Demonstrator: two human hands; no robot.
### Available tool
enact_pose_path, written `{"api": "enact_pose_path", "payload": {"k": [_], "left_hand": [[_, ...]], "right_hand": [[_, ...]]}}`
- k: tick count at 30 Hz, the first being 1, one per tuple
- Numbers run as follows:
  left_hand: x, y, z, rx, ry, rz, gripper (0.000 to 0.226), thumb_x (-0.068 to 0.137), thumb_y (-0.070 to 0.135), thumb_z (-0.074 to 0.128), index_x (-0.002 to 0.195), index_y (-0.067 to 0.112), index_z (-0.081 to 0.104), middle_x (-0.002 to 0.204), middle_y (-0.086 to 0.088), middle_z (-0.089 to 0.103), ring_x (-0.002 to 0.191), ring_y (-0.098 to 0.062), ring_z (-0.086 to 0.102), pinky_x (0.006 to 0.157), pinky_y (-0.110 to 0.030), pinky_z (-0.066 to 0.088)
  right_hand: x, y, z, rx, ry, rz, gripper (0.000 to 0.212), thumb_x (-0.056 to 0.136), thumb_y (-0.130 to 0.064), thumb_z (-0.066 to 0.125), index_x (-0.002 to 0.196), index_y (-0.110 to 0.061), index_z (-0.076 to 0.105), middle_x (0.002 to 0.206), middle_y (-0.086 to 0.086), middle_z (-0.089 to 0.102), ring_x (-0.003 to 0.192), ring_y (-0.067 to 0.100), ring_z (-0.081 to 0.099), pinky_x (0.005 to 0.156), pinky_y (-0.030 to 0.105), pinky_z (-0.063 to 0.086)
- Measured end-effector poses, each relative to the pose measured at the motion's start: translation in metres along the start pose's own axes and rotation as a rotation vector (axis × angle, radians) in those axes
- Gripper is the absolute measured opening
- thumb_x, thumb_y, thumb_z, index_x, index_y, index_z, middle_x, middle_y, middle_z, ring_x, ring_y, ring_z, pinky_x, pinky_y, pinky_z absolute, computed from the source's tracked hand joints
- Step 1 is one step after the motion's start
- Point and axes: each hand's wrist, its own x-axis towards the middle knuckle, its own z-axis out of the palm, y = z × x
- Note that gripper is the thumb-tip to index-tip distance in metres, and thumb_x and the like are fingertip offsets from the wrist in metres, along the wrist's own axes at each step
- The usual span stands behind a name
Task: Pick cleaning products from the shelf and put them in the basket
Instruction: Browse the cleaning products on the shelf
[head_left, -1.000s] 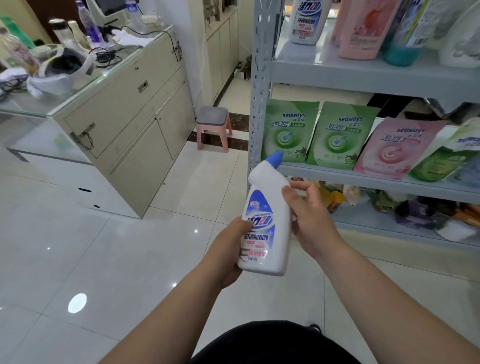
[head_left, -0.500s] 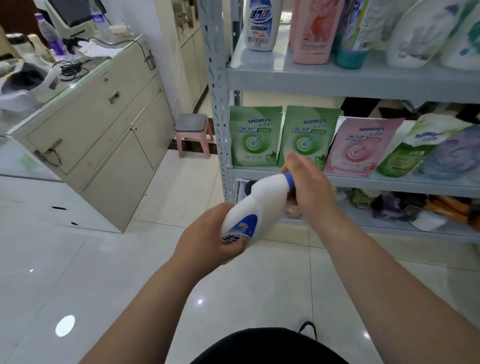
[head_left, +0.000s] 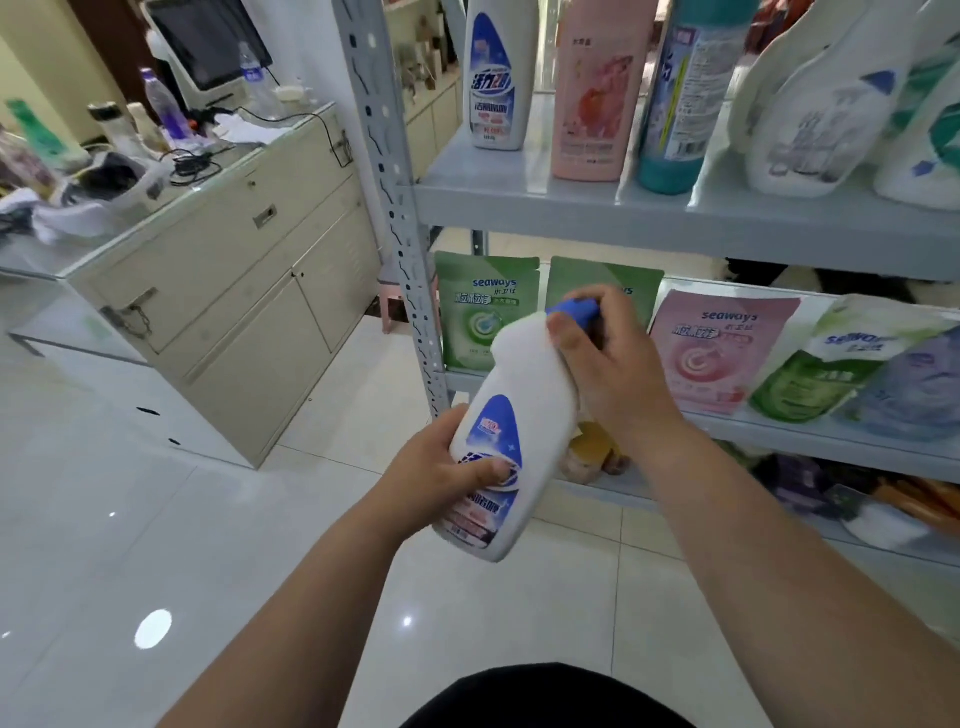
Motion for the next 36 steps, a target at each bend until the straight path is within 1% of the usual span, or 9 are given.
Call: {"api": "enact_pose_path", "payload": {"k": [3,6,11,15,20,25,29,33,36], "left_hand": [[0.014,0.018,0.016,0.069,0.087,0.024,0.048,0.072,0.064,0.072,0.112,0.045,0.056,0.099,0.023,0.073,0.087,-0.004,0.074,0.072,-0.024,0.061],[0.026,0.037,0.031,-0.122,0.141,0.044,0.025,0.084,0.058,0.065,0.108,0.056,0.058,0.104,0.015,0.076,0.092,-0.012,0.076,0.073,-0.030,0.063],[0.058,0.077,0.033,-0.252,0.279,0.068,0.025,0.087,0.040,0.055,0.110,0.043,0.063,0.102,0.004,0.077,0.090,-0.019,0.076,0.075,-0.037,0.061],[0.093,0.114,0.008,-0.192,0.311,0.162,0.030,0.092,0.045,0.048,0.113,0.028,0.061,0.099,-0.002,0.075,0.088,-0.024,0.075,0.078,-0.050,0.063],[0.167,0.146,-0.053,-0.225,0.518,0.345,0.031,0.095,0.034,0.061,0.125,0.030,0.059,0.115,0.003,0.065,0.107,-0.018,0.068,0.087,-0.031,0.058],[0.266,0.169,-0.088,0.008,0.554,0.321,0.076,0.088,0.029,0.079,0.152,0.026,0.037,0.140,0.006,0.052,0.119,-0.005,0.054,0.098,-0.030,0.048],[0.320,0.183,-0.102,0.017,0.588,0.342,0.085,0.075,0.022,0.091,0.145,0.023,0.041,0.105,0.023,0.048,0.081,0.014,0.059,0.064,-0.003,0.044],[0.356,0.181,-0.118,-0.002,0.472,0.335,0.078,0.075,0.021,0.092,0.134,0.022,0.041,0.124,-0.002,0.060,0.111,-0.022,0.064,0.094,-0.044,0.058],[0.371,0.179,-0.124,-0.024,0.429,0.274,0.060,0.078,0.021,0.090,0.123,0.022,0.050,0.111,0.000,0.068,0.099,-0.020,0.068,0.096,-0.051,0.057]], "right_hand": [[0.006,0.011,-0.016,0.192,-0.177,0.160,0.056,0.082,-0.056,0.069,0.129,-0.055,0.038,0.108,-0.005,0.068,0.090,0.006,0.071,0.076,0.029,0.061],[0.014,0.021,-0.031,0.193,-0.271,0.210,0.071,0.082,-0.051,0.073,0.139,-0.054,0.032,0.114,-0.002,0.071,0.094,0.012,0.075,0.078,0.034,0.063],[0.045,0.022,-0.049,0.255,-0.339,0.172,0.056,0.090,-0.040,0.077,0.135,-0.055,0.046,0.111,-0.016,0.073,0.096,0.008,0.075,0.070,0.028,0.063],[0.093,-0.003,-0.062,0.238,-0.283,0.089,0.055,0.078,-0.055,0.079,0.121,-0.069,0.048,0.111,-0.019,0.073,0.097,0.008,0.075,0.073,0.032,0.064],[0.150,-0.023,-0.072,0.170,-0.137,-0.026,0.071,0.071,-0.064,0.078,0.133,-0.066,0.043,0.118,-0.021,0.070,0.104,0.007,0.072,0.086,0.045,0.063],[0.179,-0.030,-0.070,0.138,-0.045,-0.071,0.065,0.073,-0.064,0.078,0.130,-0.065,0.046,0.122,-0.021,0.069,0.107,0.005,0.071,0.086,0.043,0.063],[0.194,-0.029,-0.063,0.153,-0.017,-0.058,0.064,0.071,-0.062,0.079,0.127,-0.065,0.048,0.123,-0.019,0.069,0.110,0.006,0.070,0.088,0.044,0.063],[0.204,-0.030,-0.055,0.134,0.011,-0.080,0.059,0.072,-0.058,0.079,0.121,-0.069,0.049,0.122,-0.021,0.069,0.111,0.005,0.069,0.089,0.045,0.063],[0.210,-0.028,-0.051,0.116,0.025,-0.082,0.058,0.073,-0.057,0.078,0.121,-0.069,0.049,0.123,-0.020,0.069,0.113,0.007,0.069,0.091,0.049,0.061]]}}
